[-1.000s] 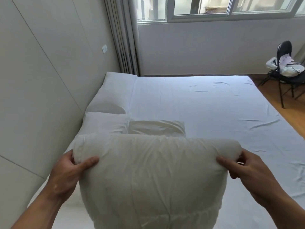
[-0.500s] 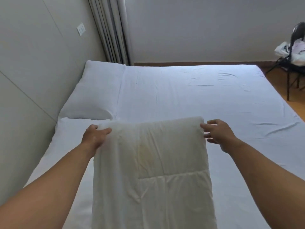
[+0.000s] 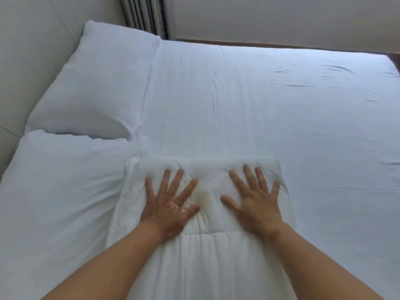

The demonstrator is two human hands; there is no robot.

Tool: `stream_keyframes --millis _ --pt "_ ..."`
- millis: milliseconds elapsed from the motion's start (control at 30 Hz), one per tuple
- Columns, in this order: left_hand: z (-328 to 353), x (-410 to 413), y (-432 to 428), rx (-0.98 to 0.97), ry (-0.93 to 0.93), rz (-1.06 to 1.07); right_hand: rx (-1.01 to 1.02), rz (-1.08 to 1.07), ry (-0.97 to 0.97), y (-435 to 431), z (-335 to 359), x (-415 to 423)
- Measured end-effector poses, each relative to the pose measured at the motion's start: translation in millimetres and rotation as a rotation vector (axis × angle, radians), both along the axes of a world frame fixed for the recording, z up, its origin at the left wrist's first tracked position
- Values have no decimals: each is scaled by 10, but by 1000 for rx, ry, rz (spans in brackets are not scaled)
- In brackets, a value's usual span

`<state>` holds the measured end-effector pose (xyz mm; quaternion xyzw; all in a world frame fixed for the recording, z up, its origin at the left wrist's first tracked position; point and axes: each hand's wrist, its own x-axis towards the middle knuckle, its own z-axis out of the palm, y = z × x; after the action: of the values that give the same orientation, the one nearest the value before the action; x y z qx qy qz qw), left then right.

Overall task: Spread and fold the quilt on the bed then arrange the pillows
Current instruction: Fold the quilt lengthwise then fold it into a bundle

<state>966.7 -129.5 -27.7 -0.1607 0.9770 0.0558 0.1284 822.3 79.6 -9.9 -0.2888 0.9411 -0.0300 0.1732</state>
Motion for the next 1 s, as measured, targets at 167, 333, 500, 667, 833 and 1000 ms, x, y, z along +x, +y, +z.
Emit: stream_keyframes --millis 167,333,500,667,833,1000 --pt "-616 -329 -366 -6 134 -61 -70 -125 -46 80 -784 -314" --pt "-1295 -576 -595 45 393 -64 -287 -120 114 -32 -1525 -557" --pt "-1663 -850 -751 82 577 -66 -443 -172 161 -107 -1902 -833" --pt "-1240 -821 -647 17 287 45 -335 -263 -23 -128 -1486 -920" --pt "-789 -676 -860 -100 57 135 -71 -85 -32 -33 -1023 -1019" --pt "-1028 -652 -1087 112 167 188 -230 -97 -98 88 -1215 -1189"
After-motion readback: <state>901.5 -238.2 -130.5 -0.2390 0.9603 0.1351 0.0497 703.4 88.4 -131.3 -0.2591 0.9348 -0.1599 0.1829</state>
